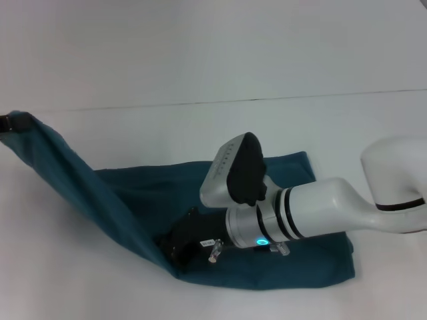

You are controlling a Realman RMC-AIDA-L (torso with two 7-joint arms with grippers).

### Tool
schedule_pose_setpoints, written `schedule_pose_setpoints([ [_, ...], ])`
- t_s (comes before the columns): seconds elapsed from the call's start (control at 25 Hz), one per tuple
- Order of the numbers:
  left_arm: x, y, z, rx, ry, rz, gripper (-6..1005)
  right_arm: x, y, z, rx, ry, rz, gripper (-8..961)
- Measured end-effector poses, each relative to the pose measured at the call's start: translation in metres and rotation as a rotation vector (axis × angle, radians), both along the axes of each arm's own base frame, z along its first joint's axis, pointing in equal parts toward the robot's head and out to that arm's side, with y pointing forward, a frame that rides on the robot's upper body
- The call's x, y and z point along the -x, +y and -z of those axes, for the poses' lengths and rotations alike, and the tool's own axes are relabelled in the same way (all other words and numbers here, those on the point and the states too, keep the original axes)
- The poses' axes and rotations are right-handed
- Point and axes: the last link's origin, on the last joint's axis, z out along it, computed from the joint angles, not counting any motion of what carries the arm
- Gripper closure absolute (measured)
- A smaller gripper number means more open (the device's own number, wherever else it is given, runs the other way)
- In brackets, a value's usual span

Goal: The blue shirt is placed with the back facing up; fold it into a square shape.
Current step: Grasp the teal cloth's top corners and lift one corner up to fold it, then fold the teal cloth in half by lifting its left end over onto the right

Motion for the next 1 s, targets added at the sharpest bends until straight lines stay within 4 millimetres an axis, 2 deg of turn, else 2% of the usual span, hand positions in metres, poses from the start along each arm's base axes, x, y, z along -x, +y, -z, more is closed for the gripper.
schedule_pose_setpoints([
  [0.32, -0.009, 0.005, -0.001, -0.008, -0.010, 0.033, 978, 0.016, 0.001, 0.004, 0.012, 0.014, -0.018, 954],
  [0.48, -0.010, 0.005, -0.001, -0.006, -0.014, 0.040, 979, 0.000, 0.009, -0.005, -0.062, 0.051, 0.067, 954],
  [0.72, -0.026, 0.004, 0.002, 0.000, -0.080, 0.118, 976, -0.047, 0.033, -0.052, -0.270, 0.147, 0.235, 953],
  [0.88, -0.049, 0.005, 0.019, 0.036, -0.143, 0.200, 975, -0.084, 0.040, -0.099, -0.376, 0.216, 0.337, 953],
  [1.0, -0.073, 0.009, 0.037, 0.065, -0.191, 0.273, 974, -0.112, 0.036, -0.139, -0.449, 0.247, 0.403, 953],
])
